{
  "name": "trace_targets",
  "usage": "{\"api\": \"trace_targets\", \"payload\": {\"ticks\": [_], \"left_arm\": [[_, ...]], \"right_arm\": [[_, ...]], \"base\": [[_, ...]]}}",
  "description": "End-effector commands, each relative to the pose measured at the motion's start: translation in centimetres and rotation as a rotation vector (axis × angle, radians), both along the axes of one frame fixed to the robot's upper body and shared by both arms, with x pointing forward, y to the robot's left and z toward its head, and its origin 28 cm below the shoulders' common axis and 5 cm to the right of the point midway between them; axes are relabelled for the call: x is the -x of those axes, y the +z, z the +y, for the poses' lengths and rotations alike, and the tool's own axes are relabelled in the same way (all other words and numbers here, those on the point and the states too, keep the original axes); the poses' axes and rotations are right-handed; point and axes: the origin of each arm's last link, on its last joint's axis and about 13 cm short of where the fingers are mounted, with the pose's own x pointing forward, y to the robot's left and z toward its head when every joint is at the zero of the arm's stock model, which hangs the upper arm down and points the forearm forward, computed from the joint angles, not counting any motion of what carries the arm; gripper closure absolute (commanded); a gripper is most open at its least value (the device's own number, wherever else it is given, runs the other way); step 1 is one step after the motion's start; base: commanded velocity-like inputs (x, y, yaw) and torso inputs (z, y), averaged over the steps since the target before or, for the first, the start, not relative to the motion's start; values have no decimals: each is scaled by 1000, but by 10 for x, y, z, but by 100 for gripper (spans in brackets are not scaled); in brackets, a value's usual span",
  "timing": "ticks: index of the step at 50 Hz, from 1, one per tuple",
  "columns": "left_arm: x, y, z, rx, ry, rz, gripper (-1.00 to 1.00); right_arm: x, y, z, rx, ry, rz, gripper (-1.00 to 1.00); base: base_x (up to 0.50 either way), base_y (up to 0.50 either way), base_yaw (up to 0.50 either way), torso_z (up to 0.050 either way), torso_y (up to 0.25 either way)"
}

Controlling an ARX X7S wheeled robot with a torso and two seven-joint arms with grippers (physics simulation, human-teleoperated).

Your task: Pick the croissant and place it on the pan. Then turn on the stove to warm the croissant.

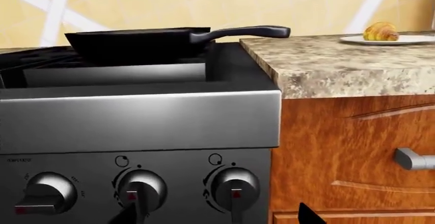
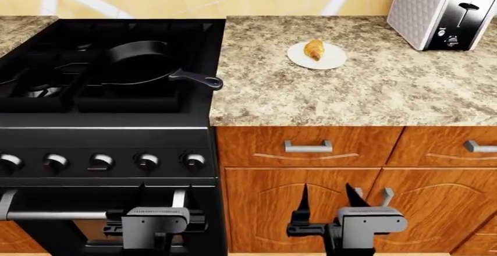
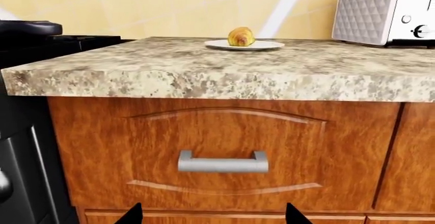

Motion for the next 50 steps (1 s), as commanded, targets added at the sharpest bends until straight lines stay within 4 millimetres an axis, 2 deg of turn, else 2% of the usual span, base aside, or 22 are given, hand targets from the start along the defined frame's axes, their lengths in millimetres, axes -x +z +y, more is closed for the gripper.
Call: {"api": "trace_targets", "payload": {"ticks": [1,10,21,31,37,41,50], "left_arm": [[-5,23,4,9,12,-46,-100],[-1,79,2,22,-102,-48,-100],[1,114,8,13,-205,44,-100],[3,160,8,49,-297,79,-100],[3,192,13,52,-295,93,-100],[4,208,16,-14,-289,65,-100],[13,227,21,-56,-295,5,-100]], "right_arm": [[-3,10,-2,-3,-34,-21,-100],[-1,74,-7,-39,67,-103,-100],[4,139,-17,5,228,-103,-100],[14,194,-30,-24,287,-33,-100],[25,211,-32,27,276,54,-100],[32,222,-33,79,261,82,-100],[39,234,-33,125,228,93,-100]], "base": [[0,0,0,0,0],[0,0,0,0,0],[0,0,0,0,0],[0,0,0,0,0],[0,0,0,0,0],[0,0,0,0,0],[0,0,0,0,0]]}}
